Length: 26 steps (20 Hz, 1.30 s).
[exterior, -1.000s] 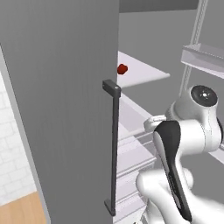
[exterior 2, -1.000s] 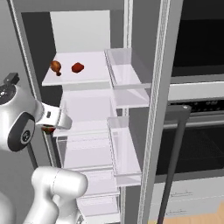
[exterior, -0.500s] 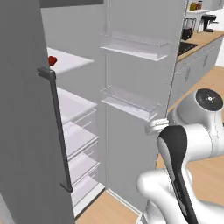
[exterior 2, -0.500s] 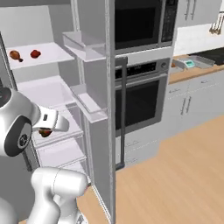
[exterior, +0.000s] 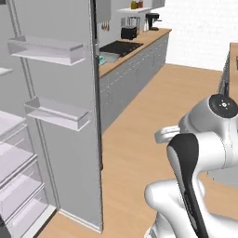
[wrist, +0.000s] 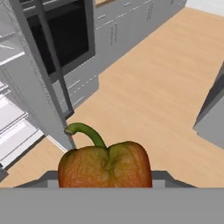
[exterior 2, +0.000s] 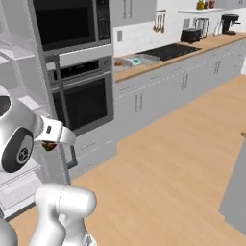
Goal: Place one bell pepper and one chicken drumstick in each tupperware on the nearby counter, to pack two identical lunches.
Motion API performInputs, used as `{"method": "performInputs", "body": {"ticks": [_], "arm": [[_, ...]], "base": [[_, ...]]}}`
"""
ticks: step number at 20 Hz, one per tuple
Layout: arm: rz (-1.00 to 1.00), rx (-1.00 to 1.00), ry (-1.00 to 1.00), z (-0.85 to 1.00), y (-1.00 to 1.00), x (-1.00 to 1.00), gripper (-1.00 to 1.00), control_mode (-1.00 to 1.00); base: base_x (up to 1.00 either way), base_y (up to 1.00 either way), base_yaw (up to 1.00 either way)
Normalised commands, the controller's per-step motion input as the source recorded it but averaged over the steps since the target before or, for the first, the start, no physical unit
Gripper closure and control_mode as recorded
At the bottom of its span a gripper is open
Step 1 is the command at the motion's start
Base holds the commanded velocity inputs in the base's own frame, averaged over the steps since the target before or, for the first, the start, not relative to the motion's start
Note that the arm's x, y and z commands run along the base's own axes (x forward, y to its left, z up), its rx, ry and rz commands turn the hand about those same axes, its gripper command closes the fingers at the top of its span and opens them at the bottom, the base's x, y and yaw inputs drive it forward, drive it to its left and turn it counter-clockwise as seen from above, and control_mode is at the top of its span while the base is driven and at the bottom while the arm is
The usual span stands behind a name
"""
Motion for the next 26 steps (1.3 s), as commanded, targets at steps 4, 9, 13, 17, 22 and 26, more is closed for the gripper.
{"method": "performInputs", "body": {"ticks": [4, 9, 13, 17, 22, 26], "arm": [[0.0, 0.0, 0.0, 0.0, 0.0, 0.0, 1.0, 1.0], [0.0, 0.0, 0.0, 0.0, 0.0, 0.0, 1.0, 1.0], [0.0, 0.0, 0.0, 0.0, 0.0, 0.0, 1.0, 1.0], [0.0, 0.0, 0.0, 0.0, 0.0, 0.0, 1.0, 1.0], [0.0, 0.0, 0.0, 0.0, 0.0, 0.0, 1.0, 1.0], [0.0, 0.0, 0.0, 0.0, 0.0, 0.0, 1.0, 1.0]], "base": [[1.0, -1.0, 0.09], [1.0, -1.0, 0.24], [1.0, -1.0, 0.31], [1.0, -0.83, 0.41], [1.0, -0.68, 0.43], [1.0, -0.68, 0.23]]}}
